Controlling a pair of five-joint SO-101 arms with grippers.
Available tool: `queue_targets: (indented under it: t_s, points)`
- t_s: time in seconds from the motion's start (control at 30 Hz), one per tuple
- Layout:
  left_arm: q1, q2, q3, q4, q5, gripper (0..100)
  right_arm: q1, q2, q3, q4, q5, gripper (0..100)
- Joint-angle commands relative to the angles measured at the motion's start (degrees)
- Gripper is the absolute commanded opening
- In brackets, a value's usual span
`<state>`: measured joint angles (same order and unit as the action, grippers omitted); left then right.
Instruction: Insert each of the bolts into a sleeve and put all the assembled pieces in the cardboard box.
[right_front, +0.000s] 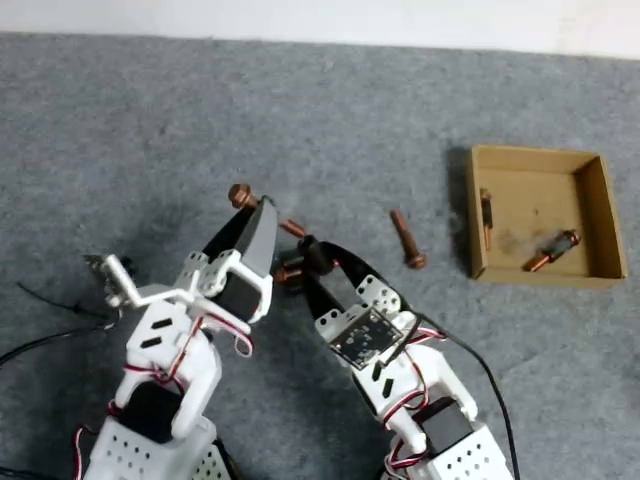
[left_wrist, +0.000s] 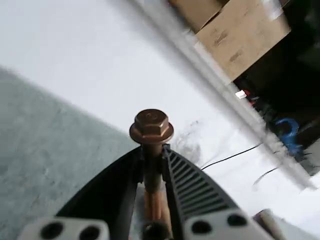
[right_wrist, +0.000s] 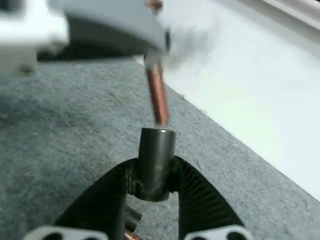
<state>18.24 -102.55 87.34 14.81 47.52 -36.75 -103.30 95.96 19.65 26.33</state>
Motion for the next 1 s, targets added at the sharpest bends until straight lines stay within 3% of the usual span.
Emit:
queue_targets:
  t_s: [0.0, 0.13, 0.37, 0.63, 0.8, 0.97]
  points:
    - [0.4, -2.7, -5.9, 1.8, -1.2, 0, 0.7, 0.0, 5.3, -2.0, 0.6, 0.5]
    - [0.9, -1.8, -8.3, 6.7, -2.9, 0, 0.7, 0.0, 5.3, -1.9, 0.6, 0.5]
    - [1.1, -1.4, -6.3, 6.8, -3.1, 0, 2.0, 0.0, 5.3, -2.0, 0.6, 0.5]
    - [10.2, -1.5, -2.6, 7.9, -6.9, 0, 2.0, 0.0, 5.3, -1.9, 0.6, 0.5]
    - [9.5, -1.7, -2.4, 7.9, -7.0, 0, 2.0, 0.0, 5.3, -1.9, 0.6, 0.5]
    - [1.3, -1.9, -2.4, 5.5, -3.1, 0, 2.0, -0.2, 5.3, -1.9, 0.6, 0.5]
